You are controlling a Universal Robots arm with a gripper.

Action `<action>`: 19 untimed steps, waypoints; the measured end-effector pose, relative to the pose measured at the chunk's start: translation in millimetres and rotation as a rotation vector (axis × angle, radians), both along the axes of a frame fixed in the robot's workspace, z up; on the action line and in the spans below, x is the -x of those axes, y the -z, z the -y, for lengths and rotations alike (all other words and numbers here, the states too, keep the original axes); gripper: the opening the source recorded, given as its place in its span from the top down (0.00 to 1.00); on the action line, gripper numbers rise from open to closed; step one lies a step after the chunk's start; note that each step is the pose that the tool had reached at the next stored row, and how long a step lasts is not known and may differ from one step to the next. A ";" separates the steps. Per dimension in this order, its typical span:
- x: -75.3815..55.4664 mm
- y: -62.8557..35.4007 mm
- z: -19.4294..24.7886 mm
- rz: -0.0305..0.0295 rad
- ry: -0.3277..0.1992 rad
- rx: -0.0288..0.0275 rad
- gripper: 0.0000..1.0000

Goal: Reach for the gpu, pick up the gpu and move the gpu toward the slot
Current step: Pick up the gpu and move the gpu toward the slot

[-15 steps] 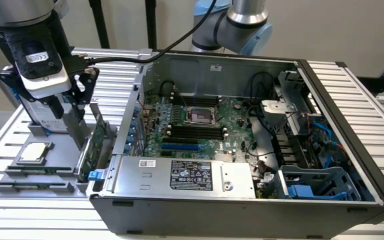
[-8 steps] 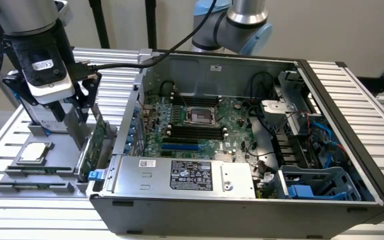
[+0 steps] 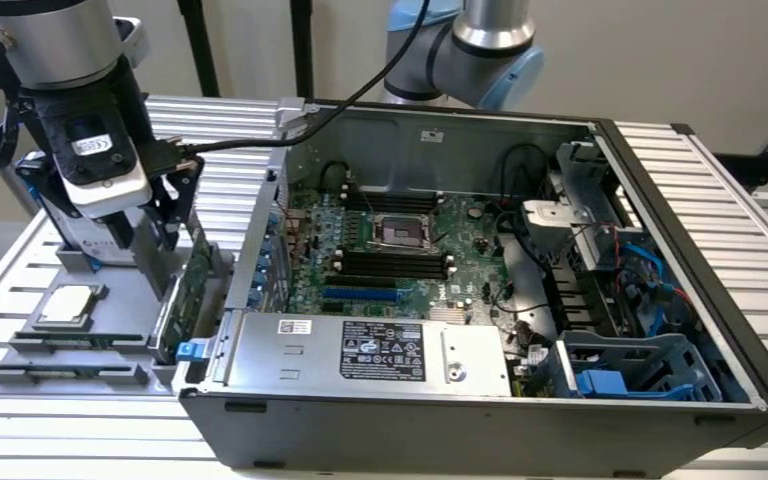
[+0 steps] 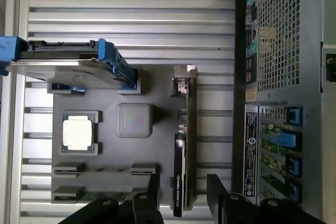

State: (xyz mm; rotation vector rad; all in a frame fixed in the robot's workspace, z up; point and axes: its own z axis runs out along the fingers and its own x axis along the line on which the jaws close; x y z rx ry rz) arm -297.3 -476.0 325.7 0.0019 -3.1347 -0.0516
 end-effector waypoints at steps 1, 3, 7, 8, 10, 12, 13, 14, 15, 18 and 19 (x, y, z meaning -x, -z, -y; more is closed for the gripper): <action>0.0 1.8 -0.3 0.0002 0.000 0.0009 0.52; 0.0 5.6 -0.3 0.0006 0.000 0.0025 0.52; 0.5 12.8 -0.3 0.0009 0.001 0.0040 0.52; 1.1 14.6 -0.4 0.0012 0.001 0.0040 0.52; 2.2 18.3 -0.3 0.0020 0.000 0.0039 0.52; 3.0 21.8 -0.3 0.0029 0.000 0.0039 0.52; 3.3 23.7 -0.3 0.0040 0.000 0.0041 0.52; 3.4 25.6 -0.3 0.0055 0.000 0.0039 0.52; 3.5 27.4 -0.3 0.0073 0.000 0.0039 0.52; 3.6 32.8 -0.3 0.0116 0.000 0.0039 0.52; 3.6 34.6 -0.3 0.0126 0.000 0.0040 0.52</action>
